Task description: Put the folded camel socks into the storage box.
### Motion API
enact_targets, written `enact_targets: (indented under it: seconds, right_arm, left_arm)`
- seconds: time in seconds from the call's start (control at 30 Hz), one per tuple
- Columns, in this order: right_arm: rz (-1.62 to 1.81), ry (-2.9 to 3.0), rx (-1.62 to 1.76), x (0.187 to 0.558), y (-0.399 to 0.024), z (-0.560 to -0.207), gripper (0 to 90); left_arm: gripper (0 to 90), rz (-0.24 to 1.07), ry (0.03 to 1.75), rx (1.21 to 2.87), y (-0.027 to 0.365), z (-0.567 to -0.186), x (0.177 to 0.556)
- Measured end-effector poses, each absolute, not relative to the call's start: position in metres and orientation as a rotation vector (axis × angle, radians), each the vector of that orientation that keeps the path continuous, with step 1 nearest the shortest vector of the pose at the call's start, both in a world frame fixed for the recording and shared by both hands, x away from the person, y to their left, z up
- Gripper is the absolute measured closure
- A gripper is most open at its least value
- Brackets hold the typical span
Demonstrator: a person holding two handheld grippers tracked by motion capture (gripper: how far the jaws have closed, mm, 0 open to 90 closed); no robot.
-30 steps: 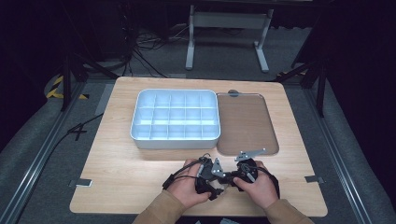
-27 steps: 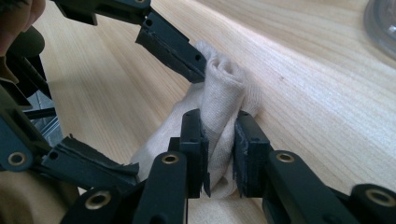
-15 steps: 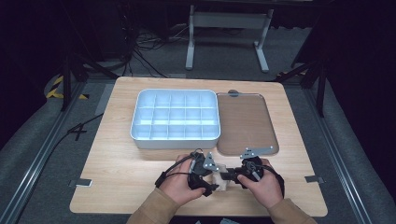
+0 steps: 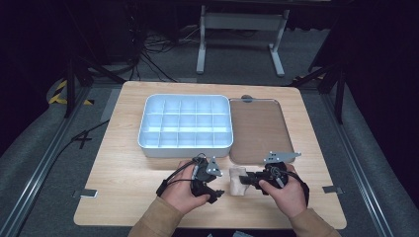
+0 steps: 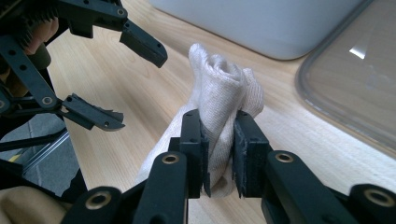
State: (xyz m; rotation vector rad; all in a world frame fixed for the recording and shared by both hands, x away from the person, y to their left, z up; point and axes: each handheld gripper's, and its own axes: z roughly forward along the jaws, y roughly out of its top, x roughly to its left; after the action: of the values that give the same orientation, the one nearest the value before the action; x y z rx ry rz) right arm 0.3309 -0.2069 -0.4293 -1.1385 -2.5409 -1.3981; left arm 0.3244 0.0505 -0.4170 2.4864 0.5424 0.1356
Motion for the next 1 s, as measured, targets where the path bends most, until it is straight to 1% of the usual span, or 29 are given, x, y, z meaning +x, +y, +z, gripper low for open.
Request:
enact_targets:
  seconds: [0.47, 1.0]
  right_arm:
    - [-1.492, -2.578, -1.161, 0.332, -0.219, -0.415, 76.5]
    - [-1.596, -2.626, -1.166, 0.334, -0.228, -0.410, 76.3]
  left_arm:
    - [28.7, 0.126, 0.566, 2.496, 0.058, -0.418, 0.328]
    - [26.4, 0.118, 0.569, 2.495, 0.061, -0.419, 0.329]
